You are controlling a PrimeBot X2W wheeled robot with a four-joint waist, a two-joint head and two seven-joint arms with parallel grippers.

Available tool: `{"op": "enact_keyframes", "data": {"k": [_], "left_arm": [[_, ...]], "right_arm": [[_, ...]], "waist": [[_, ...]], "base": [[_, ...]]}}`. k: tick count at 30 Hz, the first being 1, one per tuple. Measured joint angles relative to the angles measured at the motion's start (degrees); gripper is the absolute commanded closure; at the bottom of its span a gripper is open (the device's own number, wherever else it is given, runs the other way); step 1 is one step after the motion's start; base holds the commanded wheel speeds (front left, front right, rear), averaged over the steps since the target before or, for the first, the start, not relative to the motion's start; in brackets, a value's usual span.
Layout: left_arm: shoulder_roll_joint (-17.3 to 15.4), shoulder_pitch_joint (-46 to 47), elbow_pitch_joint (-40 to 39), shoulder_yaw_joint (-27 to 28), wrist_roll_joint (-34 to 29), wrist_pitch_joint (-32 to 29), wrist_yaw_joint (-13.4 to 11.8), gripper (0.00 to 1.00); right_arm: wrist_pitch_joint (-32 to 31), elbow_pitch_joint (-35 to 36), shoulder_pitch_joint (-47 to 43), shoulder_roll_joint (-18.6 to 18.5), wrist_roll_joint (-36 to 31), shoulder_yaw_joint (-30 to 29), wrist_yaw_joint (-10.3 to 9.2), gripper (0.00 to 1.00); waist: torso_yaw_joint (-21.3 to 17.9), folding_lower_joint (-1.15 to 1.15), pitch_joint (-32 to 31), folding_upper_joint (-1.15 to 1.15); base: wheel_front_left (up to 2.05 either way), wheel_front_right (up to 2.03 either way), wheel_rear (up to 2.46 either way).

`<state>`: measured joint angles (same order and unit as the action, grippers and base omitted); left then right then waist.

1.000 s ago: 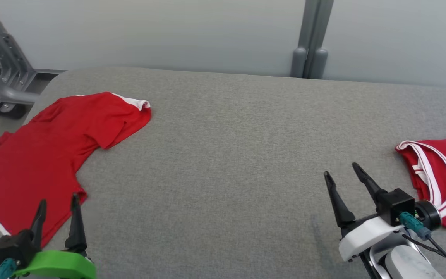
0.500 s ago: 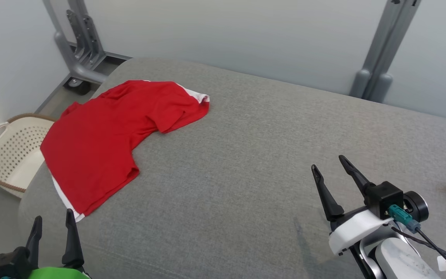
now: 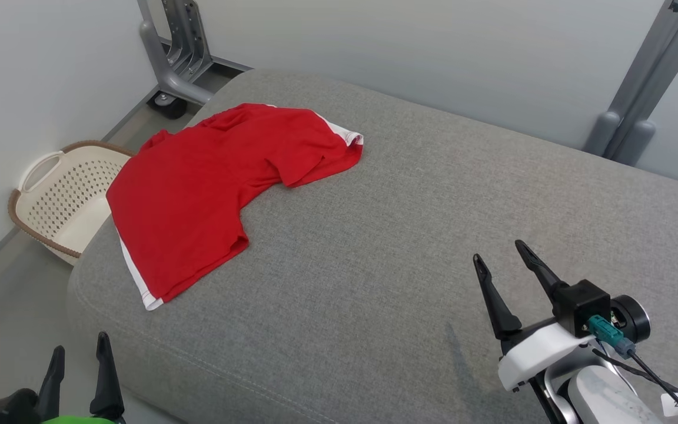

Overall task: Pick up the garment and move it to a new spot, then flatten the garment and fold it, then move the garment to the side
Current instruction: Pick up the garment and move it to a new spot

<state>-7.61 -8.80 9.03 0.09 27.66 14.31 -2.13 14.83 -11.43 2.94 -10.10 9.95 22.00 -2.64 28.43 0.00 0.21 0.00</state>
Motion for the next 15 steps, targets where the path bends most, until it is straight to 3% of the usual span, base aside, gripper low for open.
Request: {"op": "enact_keyframes", "data": {"k": [8, 15], "left_arm": [[2.2, 4.5, 5.0, 1.7, 9.6, -6.4, 2.5, 0.0], [2.9, 10.5, 10.6, 4.0, 16.3, -13.3, 2.6, 0.0]], "right_arm": [[0.0, 0.8, 0.4, -1.1, -1.7, 1.5, 0.63, 0.0], [0.0, 2.2, 3.5, -1.7, -3.2, 2.1, 1.14, 0.0]], "waist": [[-0.3, 0.0, 4.5, 0.0], [-1.9, 0.0, 9.5, 0.0]], "base": [[0.0, 0.0, 0.0], [0.0, 0.0, 0.0]]}}
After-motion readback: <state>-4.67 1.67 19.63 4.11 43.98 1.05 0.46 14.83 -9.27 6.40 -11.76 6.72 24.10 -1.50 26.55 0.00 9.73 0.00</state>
